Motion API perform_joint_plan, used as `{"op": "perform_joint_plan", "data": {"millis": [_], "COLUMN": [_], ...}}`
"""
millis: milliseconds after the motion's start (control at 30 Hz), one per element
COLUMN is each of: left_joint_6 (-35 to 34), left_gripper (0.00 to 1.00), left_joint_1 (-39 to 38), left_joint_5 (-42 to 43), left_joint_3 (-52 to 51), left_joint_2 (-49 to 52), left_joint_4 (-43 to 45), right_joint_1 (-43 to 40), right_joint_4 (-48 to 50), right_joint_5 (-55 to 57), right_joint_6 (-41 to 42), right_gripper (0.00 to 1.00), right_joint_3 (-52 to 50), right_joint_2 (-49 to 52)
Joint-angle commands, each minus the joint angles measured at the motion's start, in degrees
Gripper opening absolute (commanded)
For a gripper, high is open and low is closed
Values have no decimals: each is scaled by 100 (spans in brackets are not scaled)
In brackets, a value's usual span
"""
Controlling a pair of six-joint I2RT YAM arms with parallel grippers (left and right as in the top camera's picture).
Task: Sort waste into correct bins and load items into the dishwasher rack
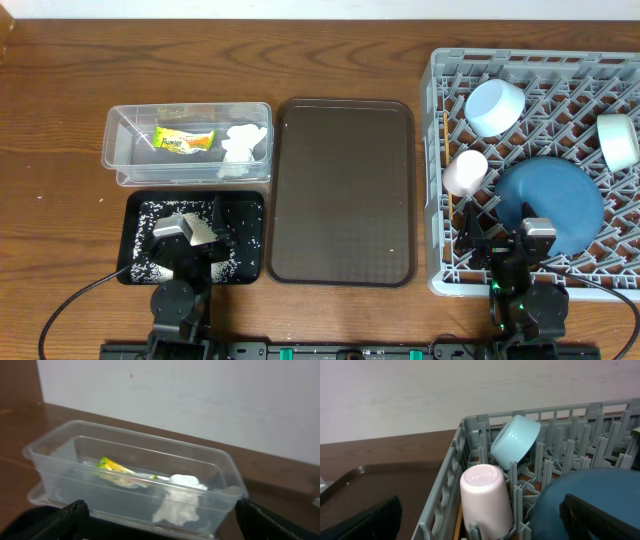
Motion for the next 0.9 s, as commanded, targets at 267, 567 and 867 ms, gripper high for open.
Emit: {"op": "perform_joint_plan", "data": {"millis": [267,567,867], "left_joint_6": [1729,1716,1716], "left_gripper": [96,96,96], "left_joint_1": [28,28,28], "left_joint_5": [439,566,566], "left_joint_3": [-103,-103,-103], "left_joint_2": [-57,-52,-39], "left_joint_4": [-278,-282,-282], "right_joint_1": [59,59,59], "right_joint_4": [-17,-15,-15], "right_joint_5": [17,20,17], "right_joint_6": [-87,-87,-87], "right_gripper": [99,99,99], "right_joint_3": [-9,-9,-9], "right_joint_2": [-37,-37,-37]}}
